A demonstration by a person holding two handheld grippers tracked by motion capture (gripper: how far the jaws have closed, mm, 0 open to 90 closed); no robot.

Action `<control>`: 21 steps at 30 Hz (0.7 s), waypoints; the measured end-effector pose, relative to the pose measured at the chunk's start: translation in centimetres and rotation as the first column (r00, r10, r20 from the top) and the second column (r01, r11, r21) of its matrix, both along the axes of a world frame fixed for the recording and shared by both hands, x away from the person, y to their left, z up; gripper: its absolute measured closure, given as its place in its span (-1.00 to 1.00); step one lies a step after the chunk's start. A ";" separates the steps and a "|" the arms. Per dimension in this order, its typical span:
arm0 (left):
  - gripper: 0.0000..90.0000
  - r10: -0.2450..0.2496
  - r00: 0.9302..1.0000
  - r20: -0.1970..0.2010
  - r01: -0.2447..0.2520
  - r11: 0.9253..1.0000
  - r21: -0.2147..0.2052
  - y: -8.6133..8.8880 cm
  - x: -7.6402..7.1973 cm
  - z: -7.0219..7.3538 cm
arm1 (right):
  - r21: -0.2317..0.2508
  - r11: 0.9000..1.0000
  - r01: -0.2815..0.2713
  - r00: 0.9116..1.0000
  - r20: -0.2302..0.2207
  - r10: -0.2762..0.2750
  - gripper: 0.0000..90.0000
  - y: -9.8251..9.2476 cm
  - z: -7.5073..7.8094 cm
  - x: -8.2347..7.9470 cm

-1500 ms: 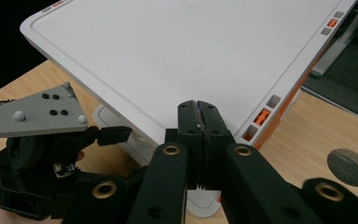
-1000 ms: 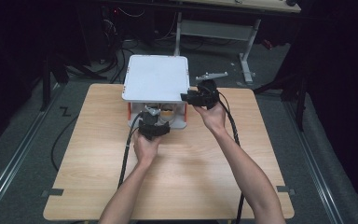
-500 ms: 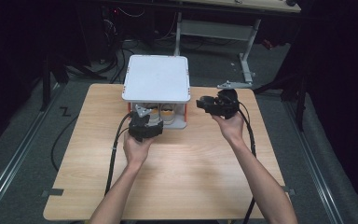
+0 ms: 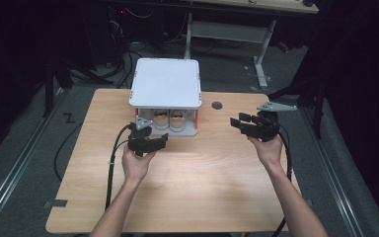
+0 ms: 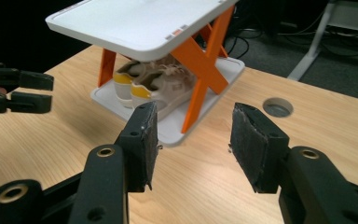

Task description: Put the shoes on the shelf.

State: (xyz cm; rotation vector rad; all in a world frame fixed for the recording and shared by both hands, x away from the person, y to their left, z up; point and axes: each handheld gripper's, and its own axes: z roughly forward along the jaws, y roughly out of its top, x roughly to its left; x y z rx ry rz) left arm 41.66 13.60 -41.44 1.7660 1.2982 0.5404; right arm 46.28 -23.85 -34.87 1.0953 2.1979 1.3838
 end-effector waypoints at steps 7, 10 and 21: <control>-0.26 0.000 1.000 0.015 0.000 1.000 0.022 0.6 -1.3 -0.4 | -0.011 0.999 0.035 0.999 -0.007 -0.036 0.12 -1.7 -2.0 -1.4; -0.26 0.003 1.000 0.015 -0.003 1.000 0.021 1.2 -2.0 -0.7 | -0.032 0.998 0.055 0.998 -0.016 -0.056 0.12 -2.5 -3.0 -1.9; -0.28 0.038 0.999 -0.012 -0.038 0.999 0.021 3.1 -3.5 -2.8 | -0.019 0.989 0.144 0.984 -0.103 -0.146 0.10 -6.0 -8.0 -3.2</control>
